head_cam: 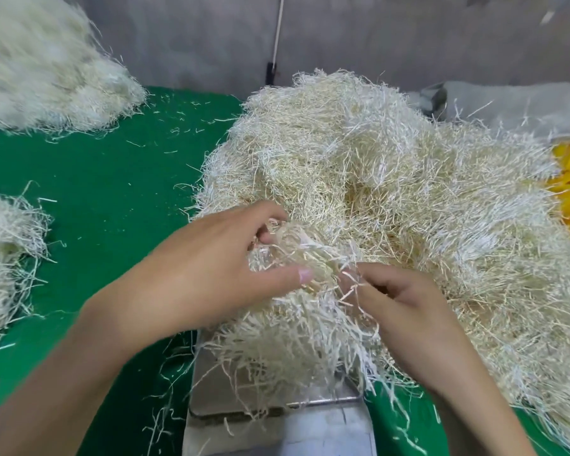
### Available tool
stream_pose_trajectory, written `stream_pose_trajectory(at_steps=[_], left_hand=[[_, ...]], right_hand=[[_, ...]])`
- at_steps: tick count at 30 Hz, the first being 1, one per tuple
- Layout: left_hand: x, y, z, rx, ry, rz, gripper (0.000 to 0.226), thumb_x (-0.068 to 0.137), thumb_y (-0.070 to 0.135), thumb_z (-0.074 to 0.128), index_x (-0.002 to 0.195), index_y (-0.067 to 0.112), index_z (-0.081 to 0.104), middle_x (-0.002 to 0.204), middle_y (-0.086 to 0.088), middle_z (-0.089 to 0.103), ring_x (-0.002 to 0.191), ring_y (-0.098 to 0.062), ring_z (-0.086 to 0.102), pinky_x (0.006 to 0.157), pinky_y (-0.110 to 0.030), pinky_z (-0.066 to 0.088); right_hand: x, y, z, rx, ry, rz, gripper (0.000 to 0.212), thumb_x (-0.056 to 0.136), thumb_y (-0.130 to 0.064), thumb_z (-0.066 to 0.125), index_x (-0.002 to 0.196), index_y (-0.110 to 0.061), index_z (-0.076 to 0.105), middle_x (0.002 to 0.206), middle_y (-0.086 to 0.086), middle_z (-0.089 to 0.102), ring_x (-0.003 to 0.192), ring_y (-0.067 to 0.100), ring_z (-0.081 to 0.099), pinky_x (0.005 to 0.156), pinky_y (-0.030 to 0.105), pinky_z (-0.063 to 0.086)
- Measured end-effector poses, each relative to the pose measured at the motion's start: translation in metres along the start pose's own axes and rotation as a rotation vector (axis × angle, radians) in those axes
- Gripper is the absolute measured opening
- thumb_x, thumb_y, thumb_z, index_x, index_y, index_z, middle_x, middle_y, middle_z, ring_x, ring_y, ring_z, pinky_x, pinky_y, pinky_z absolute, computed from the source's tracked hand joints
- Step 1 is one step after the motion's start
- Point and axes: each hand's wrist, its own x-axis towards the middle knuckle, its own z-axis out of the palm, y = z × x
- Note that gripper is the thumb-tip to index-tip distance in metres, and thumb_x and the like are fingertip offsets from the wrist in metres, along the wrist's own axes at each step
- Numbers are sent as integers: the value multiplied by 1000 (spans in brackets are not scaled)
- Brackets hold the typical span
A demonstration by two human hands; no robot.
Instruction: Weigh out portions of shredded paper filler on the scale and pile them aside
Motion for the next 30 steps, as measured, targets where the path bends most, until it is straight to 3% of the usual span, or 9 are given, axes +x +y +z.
stream_pose_trajectory(at_steps=[3,7,9,11,15,19,24,27,30], left_hand=[[1,12,13,-132,-23,-60,91,52,103,38,130,76,1,121,40,30,92,7,55,69,-16,46],[10,8,23,-250,-7,-74,74,70,83,54,132,72,14,141,24,42,95,7,52,73,-21,44],[11,4,21,-307,-12,-65,61,77,76,54,129,72,21,135,33,40,88,4,61,68,-19,48],[10,2,19,-310,-41,-70,54,74,77,45,123,75,23,119,40,45,93,-6,63,73,-25,55],[10,1,16,-327,-42,-102,42,78,62,38,117,77,32,58,23,56,40,1,45,39,-10,33],[11,-2,16,-163,-17,-85,48,85,53,33,132,60,37,103,14,70,69,1,64,65,-13,49],[11,-10,14,-291,25,-87,33,88,43,37,113,62,46,65,4,65,38,-4,44,41,-32,43],[13,-17,11,-286,-5,-77,32,87,47,40,112,67,44,78,6,69,43,-9,51,45,-32,47],[16,-23,6,-262,9,-52,38,80,66,46,116,72,37,108,37,57,89,8,61,65,-24,54]], right_hand=[[1,-3,3,41,2,-41,28,87,-42,61,80,-20,76,74,19,63,59,21,49,54,11,37],[2,-5,6,102,30,-49,18,93,-35,61,89,-34,79,85,6,73,81,28,64,67,24,52],[3,-5,7,141,86,-56,17,92,-28,64,86,-34,79,75,-1,73,66,18,64,60,17,52],[3,-5,8,145,174,-27,15,90,-23,67,83,-30,78,70,13,66,55,24,51,55,19,51],[5,1,5,169,274,9,15,90,-27,66,83,-13,68,65,15,57,51,10,47,46,10,42],[7,3,5,161,354,8,16,94,-27,61,81,-21,68,60,-3,54,52,3,45,50,10,41],[10,5,2,382,409,190,30,90,-34,54,63,-31,68,55,-13,55,49,1,50,61,29,42],[11,8,0,430,311,277,30,94,-30,54,67,-24,66,56,-11,58,47,1,52,51,23,44],[14,11,1,360,209,293,21,95,-35,57,77,-32,69,62,-13,66,50,-1,58,50,19,47]])
